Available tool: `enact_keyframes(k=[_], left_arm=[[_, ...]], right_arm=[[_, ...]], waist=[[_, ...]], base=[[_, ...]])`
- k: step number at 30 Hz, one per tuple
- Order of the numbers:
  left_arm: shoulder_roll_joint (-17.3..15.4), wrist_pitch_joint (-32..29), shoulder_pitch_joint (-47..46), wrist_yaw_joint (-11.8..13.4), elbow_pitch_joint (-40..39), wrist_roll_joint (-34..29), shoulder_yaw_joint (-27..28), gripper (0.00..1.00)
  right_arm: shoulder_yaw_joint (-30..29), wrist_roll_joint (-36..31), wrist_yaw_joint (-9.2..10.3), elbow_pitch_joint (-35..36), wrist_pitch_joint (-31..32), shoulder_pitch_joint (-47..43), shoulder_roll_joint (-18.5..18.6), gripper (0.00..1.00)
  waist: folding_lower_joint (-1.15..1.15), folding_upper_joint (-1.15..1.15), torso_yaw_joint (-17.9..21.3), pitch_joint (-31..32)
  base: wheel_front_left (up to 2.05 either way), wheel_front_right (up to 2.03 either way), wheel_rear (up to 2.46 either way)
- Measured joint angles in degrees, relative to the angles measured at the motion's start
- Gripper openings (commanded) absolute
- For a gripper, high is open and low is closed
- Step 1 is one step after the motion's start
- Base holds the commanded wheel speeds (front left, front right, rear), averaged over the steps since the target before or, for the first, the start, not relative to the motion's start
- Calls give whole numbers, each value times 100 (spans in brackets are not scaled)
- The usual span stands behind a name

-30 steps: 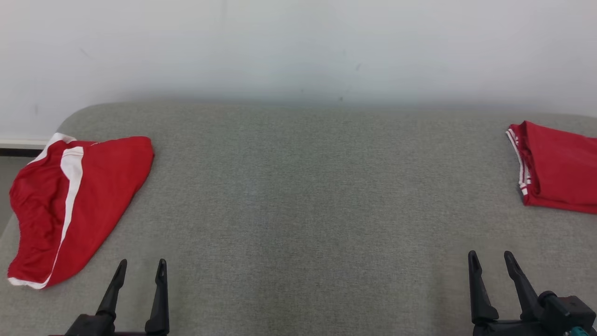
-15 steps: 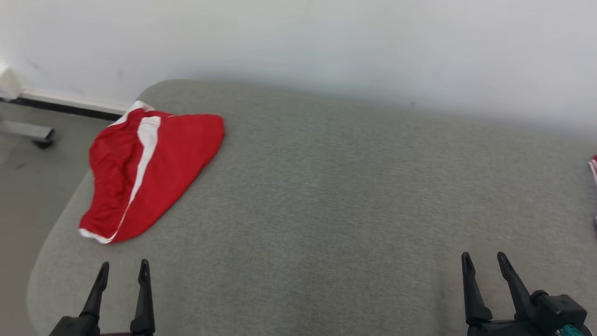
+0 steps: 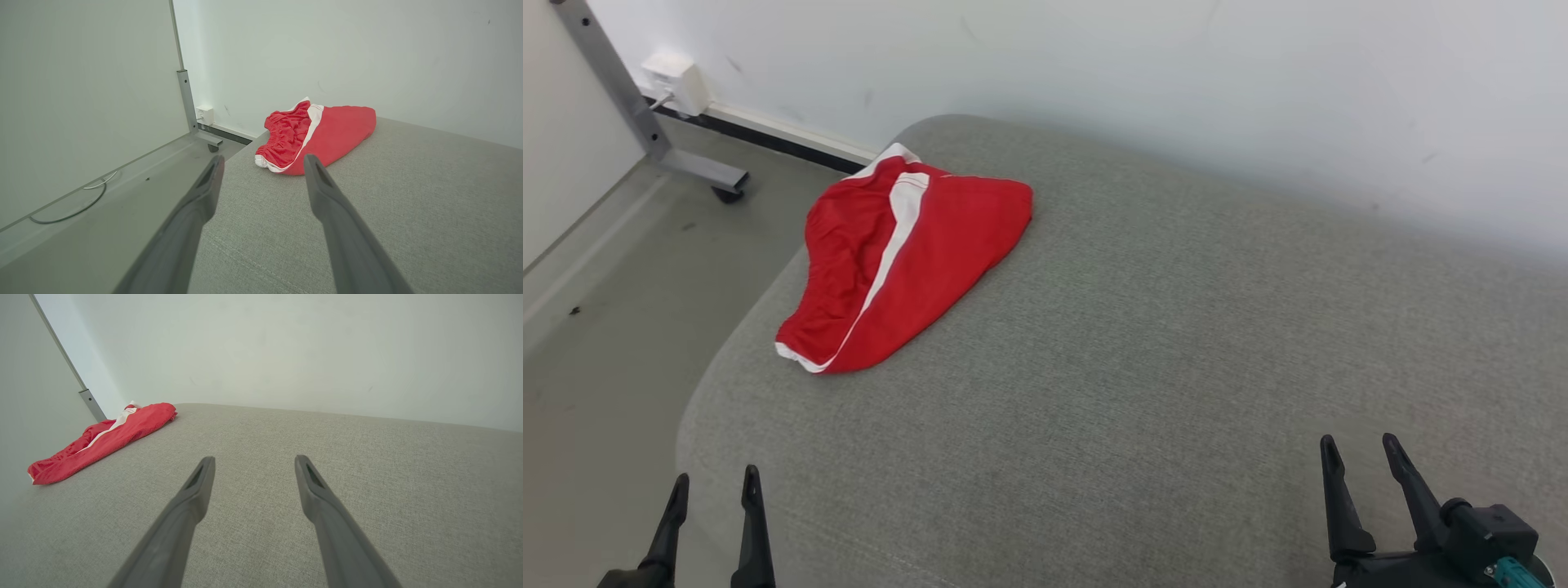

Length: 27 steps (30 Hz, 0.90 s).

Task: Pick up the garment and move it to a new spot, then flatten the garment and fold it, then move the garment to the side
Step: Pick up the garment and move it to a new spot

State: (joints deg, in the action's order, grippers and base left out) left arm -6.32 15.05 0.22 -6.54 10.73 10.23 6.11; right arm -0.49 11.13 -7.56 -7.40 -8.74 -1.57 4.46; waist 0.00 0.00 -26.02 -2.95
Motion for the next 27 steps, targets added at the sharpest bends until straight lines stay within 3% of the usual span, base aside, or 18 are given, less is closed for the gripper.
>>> enact_keyframes(k=[6,13,19,27], left_arm=[[-4,0,75,0,-10,-5,120,100],[-13,0,-41,1,29,-8,163,100],[-205,0,-900,-10,248,111,202,100],[-743,-53,-2546,-54,795,363,180,100]], right_arm=[[45,1,0,-16,11,13,-1,100],[58,9,0,9,38,79,13,100],[-13,-29,0,113,113,268,154,100],[-203,-200,0,493,259,577,277,100]], waist=[[0,0,-171,4],[0,0,-71,-86],[0,0,156,-275],[0,0,694,-665]], base=[[0,0,0],[0,0,0],[0,0,0],[0,0,0]])
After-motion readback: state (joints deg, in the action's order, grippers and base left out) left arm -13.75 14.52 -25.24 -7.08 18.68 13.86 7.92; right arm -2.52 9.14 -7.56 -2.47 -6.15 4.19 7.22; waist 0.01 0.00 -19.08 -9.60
